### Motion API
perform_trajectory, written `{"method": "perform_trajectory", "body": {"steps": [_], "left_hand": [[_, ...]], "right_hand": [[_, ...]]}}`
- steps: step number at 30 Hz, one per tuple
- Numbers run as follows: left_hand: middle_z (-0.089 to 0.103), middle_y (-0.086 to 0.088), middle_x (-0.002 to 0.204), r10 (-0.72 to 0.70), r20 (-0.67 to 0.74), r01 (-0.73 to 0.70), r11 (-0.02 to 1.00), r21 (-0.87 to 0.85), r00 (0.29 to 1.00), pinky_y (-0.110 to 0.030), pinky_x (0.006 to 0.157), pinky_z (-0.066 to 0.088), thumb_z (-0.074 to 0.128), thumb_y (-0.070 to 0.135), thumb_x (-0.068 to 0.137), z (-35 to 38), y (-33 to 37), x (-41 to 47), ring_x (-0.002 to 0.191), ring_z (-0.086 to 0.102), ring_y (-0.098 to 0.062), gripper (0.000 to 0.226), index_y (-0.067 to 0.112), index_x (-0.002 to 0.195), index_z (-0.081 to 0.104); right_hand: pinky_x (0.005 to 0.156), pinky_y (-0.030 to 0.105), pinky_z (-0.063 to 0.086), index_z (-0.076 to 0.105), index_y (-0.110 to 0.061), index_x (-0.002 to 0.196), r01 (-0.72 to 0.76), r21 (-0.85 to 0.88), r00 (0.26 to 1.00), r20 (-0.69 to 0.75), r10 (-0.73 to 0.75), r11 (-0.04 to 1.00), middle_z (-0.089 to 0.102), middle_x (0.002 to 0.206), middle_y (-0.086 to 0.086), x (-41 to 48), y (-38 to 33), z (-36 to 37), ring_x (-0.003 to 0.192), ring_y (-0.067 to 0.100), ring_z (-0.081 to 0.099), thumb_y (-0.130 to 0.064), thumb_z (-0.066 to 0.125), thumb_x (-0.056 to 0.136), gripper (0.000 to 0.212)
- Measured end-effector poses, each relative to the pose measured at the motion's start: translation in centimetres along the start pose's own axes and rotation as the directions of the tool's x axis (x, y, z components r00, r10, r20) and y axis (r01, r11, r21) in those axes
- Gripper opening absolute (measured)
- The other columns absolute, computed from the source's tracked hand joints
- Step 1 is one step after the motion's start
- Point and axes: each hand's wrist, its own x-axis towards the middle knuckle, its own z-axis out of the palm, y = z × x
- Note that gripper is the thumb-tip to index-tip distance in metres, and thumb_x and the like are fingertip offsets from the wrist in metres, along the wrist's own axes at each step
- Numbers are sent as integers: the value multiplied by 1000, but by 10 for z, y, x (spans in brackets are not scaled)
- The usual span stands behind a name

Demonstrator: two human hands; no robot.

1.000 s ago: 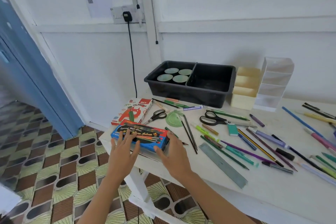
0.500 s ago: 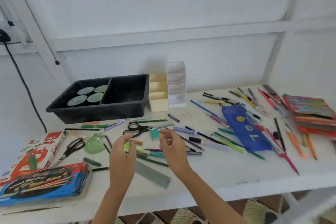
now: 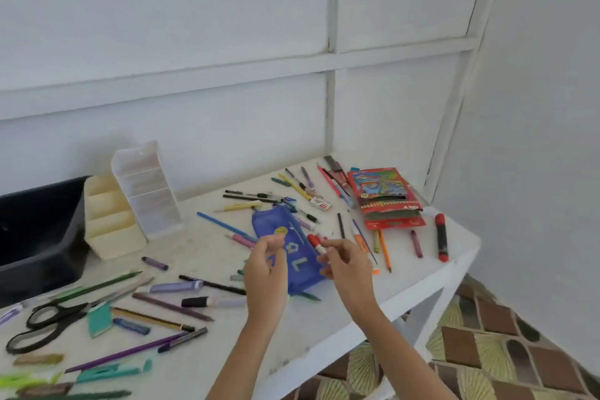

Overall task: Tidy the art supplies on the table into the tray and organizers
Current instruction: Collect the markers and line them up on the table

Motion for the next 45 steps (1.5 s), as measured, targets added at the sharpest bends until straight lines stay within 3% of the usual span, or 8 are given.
{"method": "perform_trajectory", "body": {"steps": [9,13,18,21,26,31,39,45], "left_hand": [[62,8,107,-42,217,42,999,7,975,-4,74,41,50,9,94,128,14,16,101,57,-5,24,18,113,60],[53,9,124,-84,300,79,996,30,950,-15,90,38,49,19,96,168,13,31,114,48,-6,32,19,127,52],[40,9,130,-146,356,126,989,77,923,-17,97,33,46,21,97,205,6,51,116,37,0,42,21,138,40],[43,4,137,-193,343,184,981,59,919,-36,106,39,47,25,96,219,-5,61,126,41,-10,42,27,137,40],[46,5,125,-153,205,147,988,44,967,-30,98,45,50,19,95,226,-10,64,120,45,-10,36,22,131,47],[43,4,128,-54,-24,53,998,-45,998,-19,74,55,50,14,96,209,-13,71,114,48,-8,33,20,128,52],[55,-3,123,-78,-247,135,966,223,966,-44,84,54,50,20,95,147,-49,100,108,56,-18,32,21,126,51],[57,-13,124,-109,-215,195,880,433,970,-51,98,43,51,17,91,134,-64,102,120,50,-32,36,11,127,52]], "right_hand": [[67,13,42,63,-19,91,71,-250,970,-207,-125,966,63,90,-3,84,1,-104,83,13,57,-5,55,90,16],[88,33,47,61,-17,106,56,-450,964,-207,-165,891,51,106,2,127,5,-133,105,20,50,-8,52,90,20],[100,35,32,47,-13,130,69,-676,968,-134,-213,734,46,124,11,164,18,-150,115,25,34,-21,55,90,42],[98,33,25,41,-15,135,22,-726,987,-93,-130,687,50,127,8,177,24,-152,117,25,35,-32,50,93,46],[104,37,20,43,-23,131,29,-704,982,-112,-151,710,49,129,-1,179,29,-144,123,18,34,-36,48,94,40],[105,35,27,47,-24,130,215,-565,950,-67,-304,796,52,125,-3,176,21,-108,121,14,36,-30,54,92,39],[104,33,25,46,-20,134,377,-629,926,247,-286,679,51,132,-1,179,22,-41,126,19,38,-35,46,95,42],[106,32,25,45,-18,135,432,-694,900,375,-223,576,48,133,2,177,30,-28,126,20,34,-36,39,98,42]]}}
